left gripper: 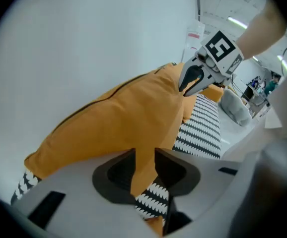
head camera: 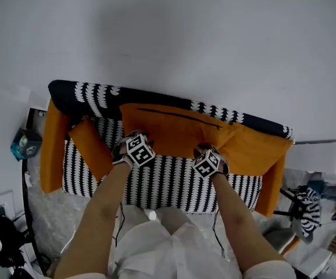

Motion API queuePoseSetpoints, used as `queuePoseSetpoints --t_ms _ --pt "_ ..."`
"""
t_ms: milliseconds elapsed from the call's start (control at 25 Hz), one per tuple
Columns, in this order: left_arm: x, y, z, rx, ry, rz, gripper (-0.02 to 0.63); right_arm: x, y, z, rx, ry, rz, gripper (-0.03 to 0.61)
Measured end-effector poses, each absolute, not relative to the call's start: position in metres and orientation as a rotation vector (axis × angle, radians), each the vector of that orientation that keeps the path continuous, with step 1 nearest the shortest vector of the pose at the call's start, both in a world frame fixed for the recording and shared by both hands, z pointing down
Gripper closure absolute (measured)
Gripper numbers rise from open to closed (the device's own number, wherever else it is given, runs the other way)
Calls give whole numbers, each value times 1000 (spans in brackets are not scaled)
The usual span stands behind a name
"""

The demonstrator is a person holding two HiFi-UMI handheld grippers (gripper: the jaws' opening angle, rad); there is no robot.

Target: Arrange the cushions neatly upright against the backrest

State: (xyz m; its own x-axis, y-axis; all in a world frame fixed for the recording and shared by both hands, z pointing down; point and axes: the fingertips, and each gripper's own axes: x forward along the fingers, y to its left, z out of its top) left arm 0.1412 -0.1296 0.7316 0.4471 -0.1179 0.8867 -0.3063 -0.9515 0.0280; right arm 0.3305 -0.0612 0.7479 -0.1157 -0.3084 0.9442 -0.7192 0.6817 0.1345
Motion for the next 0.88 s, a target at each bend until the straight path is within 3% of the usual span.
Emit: queuePoseSetpoints --t_ms 360,640,880 --pt "79 -131 642 2469 -672 1061 499 251 -63 665 1022 -2017 689 448" --pt "-51 -116 630 2328 -821 1016 517 152 -68 647 1036 -2138 890 445" --pt "-162 -104 645 2216 -885 1081 517 72 -85 654 939 -2164 869 425"
